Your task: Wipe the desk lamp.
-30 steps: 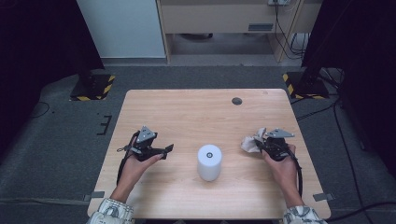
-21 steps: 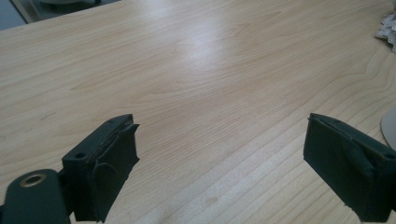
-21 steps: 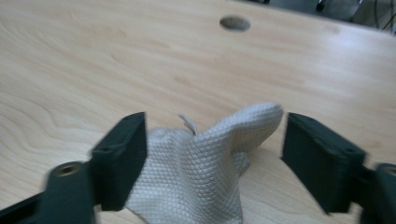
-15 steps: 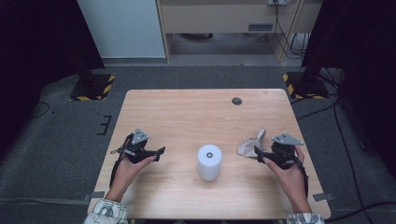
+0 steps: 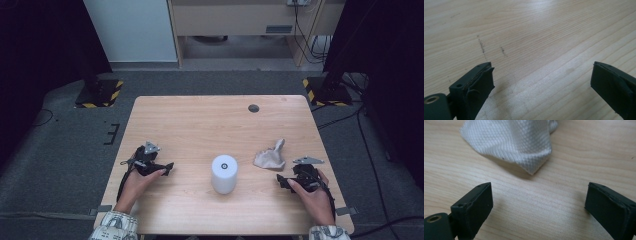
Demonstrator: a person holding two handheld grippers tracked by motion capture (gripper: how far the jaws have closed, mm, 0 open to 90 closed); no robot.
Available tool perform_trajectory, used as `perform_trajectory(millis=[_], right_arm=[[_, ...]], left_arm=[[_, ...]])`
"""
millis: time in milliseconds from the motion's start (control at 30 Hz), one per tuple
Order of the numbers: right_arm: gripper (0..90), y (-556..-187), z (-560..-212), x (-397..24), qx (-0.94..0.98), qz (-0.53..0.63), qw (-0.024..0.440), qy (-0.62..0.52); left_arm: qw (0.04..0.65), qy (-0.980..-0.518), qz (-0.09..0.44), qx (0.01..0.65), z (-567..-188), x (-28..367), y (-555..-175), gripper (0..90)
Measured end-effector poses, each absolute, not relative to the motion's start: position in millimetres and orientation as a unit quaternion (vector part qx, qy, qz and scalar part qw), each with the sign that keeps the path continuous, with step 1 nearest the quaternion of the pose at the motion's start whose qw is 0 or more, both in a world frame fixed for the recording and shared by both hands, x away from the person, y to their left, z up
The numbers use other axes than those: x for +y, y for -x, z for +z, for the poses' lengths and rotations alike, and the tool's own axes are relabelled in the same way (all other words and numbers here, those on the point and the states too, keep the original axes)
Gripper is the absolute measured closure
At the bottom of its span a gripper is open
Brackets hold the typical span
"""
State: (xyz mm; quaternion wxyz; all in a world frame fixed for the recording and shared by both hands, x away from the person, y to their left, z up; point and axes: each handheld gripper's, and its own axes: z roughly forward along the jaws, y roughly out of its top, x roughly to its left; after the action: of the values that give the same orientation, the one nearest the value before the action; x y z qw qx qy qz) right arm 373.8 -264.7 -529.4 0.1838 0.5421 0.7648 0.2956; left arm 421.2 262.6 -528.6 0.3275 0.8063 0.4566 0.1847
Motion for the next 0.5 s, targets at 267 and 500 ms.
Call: perform_trajectory(millis=[267, 500], right_arm=[[2.6, -371.2, -539.0, -257.2, 0.762, 0.315, 0.217, -0.523], [2.1, -371.5, -539.0, -255.0, 0.759, 0.314, 0.217, -0.527]], left_arm=[[0.324, -0.809, 0.184, 0.454, -536.6, 257.8, -421.8, 0.0], [0.328, -0.807, 0.185, 0.455, -537.4, 257.3, -421.3, 0.0]])
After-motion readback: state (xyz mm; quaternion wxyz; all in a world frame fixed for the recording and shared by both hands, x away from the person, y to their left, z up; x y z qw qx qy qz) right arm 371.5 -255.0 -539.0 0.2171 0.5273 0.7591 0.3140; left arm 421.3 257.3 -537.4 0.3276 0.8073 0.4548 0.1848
